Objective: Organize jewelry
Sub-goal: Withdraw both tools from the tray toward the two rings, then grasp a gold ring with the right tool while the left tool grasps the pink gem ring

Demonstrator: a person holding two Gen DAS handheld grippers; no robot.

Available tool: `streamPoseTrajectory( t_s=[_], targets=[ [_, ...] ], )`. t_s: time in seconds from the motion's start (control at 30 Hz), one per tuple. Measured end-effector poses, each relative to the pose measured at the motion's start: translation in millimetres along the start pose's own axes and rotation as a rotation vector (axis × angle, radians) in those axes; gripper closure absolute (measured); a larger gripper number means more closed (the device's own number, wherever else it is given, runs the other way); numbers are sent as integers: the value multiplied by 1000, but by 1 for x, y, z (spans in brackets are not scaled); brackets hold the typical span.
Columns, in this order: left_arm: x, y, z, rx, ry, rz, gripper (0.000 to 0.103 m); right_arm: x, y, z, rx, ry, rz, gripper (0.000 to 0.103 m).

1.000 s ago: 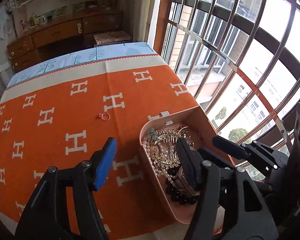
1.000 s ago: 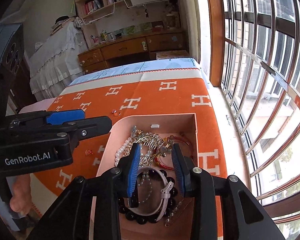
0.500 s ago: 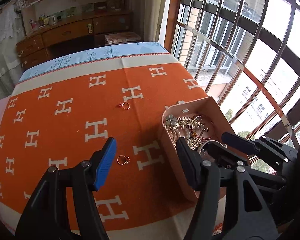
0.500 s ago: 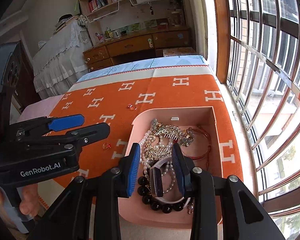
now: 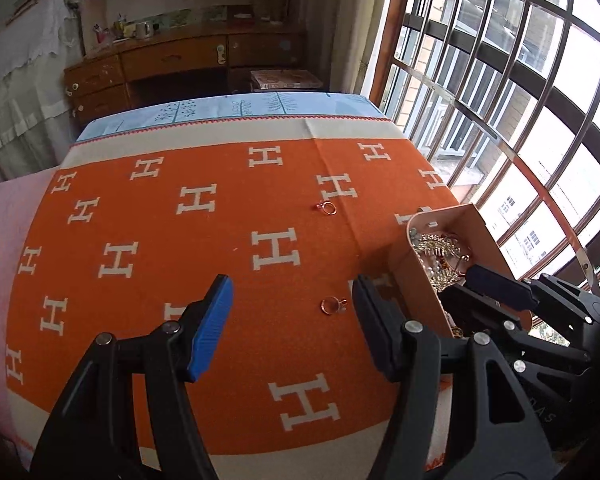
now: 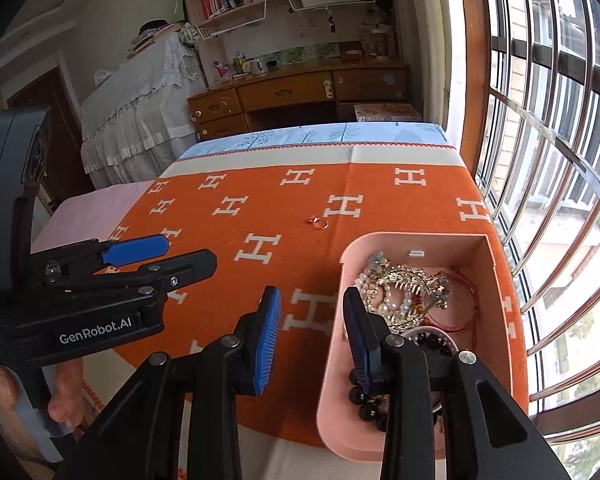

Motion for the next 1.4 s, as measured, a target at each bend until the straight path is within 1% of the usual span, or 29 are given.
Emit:
streamPoseTrajectory(
  t_s=[0.13,0.23,0.37,0.5,0.6,0.7,0.9,1.03,1.17,1.27,1.4],
  targets=[
    [5,39,-10,44,-27,-41,44,-13,22,-10,31,17,-20,70],
    [4,67,-13,77,-27,-68,44,-27,40,-14,59,42,-43,70],
    [-4,95,-10,120,3,-86,44,-49,63,-14,108,84,-69,70],
    [-12,110,-4,138,27,-83,44,-77,74,-6,132,144,-73,70],
    [-17,115,-3,145,36,-75,44,-94,73,0,148,180,-57,70],
    [-21,118,-3,155,44,-64,44,-109,69,5,210,230,-23,70],
    [-27,124,-3,180,57,-49,44,-123,69,9,319,292,11,70],
    [-29,126,-2,187,64,-45,44,-134,65,13,360,340,30,71],
    [-30,127,-2,198,67,-41,44,-139,60,11,359,345,11,73],
    [-32,126,-1,199,72,-41,44,-142,55,9,332,344,-6,75],
    [-33,123,0,191,77,-41,44,-144,56,7,328,329,-14,77]
  ],
)
Point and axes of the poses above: each gripper's, at about its wrist camera, not at the fingertips, and x roughly against the way its jaws point, y to its left, z to its underside, the point moved 8 cm from there along -x, roughly the way its jaws point, and after that the axes turned 14 degrees about x, right-handed, at the moved point
